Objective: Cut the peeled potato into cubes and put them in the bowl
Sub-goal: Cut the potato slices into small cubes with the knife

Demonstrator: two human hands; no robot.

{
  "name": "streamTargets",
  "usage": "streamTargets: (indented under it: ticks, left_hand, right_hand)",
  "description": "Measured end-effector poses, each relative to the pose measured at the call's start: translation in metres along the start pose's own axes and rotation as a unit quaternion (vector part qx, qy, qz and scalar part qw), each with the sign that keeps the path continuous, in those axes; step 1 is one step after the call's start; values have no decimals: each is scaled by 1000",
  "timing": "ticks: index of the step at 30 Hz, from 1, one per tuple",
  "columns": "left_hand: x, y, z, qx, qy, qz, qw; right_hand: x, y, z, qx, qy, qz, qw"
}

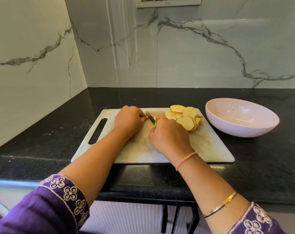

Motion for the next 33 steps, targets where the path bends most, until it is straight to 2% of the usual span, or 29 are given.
streamTargets:
  ticks: [5, 12, 19, 26, 33]
  left_hand:
    - [2, -2, 1, 4, 5, -4, 1000]
    - [3, 0, 0, 10, 12, 4, 1000]
    - [4, 3, -2, 18, 14, 15, 1000]
    - [9, -15, -5, 40, 38, 15, 998]
    - [16, -29, -8, 84, 79, -37, 993]
  right_hand:
    - [-1, -2, 1, 10, 21, -2, 1000]
    - [-4, -5, 1, 4, 6, -21, 1000]
    - [-6, -9, -15, 35, -4, -63, 997]
    - [10, 11, -21, 26, 29, 3, 999]
    - [12, 26, -16, 21, 80, 90, 993]
Point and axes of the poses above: each hand's wrist, its own z-axis towards the middle knuckle, its own x-axis out of the back of the hand, y = z × x, the point moved 6 cm from there along z, towards the middle knuckle, and after that the axes turned 9 degrees about -x, right-handed, at the moved point
